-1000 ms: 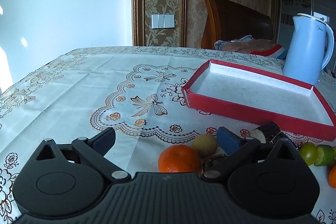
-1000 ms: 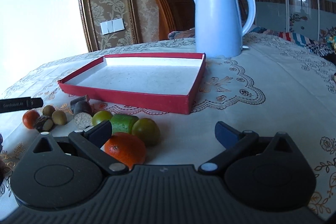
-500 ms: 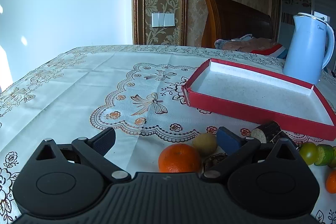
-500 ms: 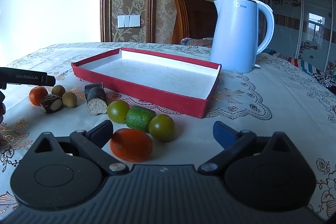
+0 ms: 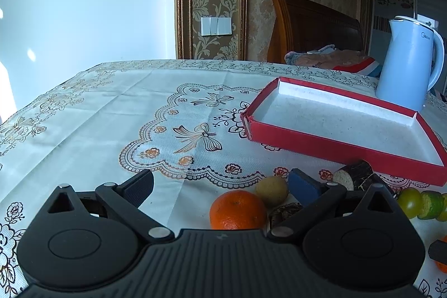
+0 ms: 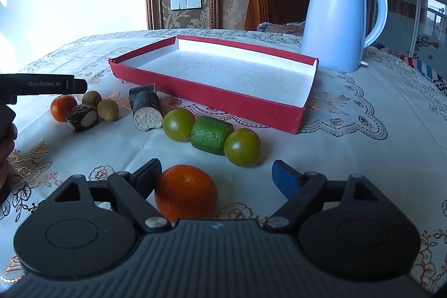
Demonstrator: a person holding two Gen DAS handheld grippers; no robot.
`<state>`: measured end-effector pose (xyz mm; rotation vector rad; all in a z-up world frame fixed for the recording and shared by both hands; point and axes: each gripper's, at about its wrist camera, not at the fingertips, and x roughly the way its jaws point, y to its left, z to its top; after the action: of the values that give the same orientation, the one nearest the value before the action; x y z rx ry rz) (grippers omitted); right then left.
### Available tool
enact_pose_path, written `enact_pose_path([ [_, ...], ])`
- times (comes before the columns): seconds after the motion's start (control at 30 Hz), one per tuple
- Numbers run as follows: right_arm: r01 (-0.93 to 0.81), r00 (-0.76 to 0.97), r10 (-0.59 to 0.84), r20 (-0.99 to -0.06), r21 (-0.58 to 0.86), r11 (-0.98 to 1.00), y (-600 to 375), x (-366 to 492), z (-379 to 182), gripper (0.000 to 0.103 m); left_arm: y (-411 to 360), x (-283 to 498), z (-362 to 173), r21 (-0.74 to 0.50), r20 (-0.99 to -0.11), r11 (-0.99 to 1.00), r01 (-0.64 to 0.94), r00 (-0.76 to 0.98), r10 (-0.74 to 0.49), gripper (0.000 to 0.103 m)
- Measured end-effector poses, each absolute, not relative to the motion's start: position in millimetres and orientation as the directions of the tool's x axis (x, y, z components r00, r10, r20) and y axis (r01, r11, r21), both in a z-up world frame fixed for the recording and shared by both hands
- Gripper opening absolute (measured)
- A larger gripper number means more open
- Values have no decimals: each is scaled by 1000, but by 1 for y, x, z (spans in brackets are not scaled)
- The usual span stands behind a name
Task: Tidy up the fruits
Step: 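Close the right gripper on a mandarin orange while the left gripper approaches another orange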
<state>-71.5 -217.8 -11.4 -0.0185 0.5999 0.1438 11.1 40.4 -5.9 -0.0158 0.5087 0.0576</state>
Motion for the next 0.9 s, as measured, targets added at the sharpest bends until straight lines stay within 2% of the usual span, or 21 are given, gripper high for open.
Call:
enact_pose_path([
  [0.2, -145, 815, 130, -565, 19, 989, -217, -72, -11, 84, 41, 12, -7, 1, -491, 998, -58, 870, 51, 103],
  [0.33, -155, 804, 138, -578, 20, 988, -216, -69, -13, 71, 41, 12, -7, 1, -491, 998, -59, 870, 51, 103],
  [0.73, -169, 805, 150, -574, 22, 985, -216, -70, -13, 68, 41, 12, -7, 1, -492, 998, -58, 869, 51, 103],
  [0.9, -193, 803, 164, -573, 10, 981, -213, -72, -13, 59, 41, 11, -7, 0, -491, 998, -61, 870, 53, 103],
])
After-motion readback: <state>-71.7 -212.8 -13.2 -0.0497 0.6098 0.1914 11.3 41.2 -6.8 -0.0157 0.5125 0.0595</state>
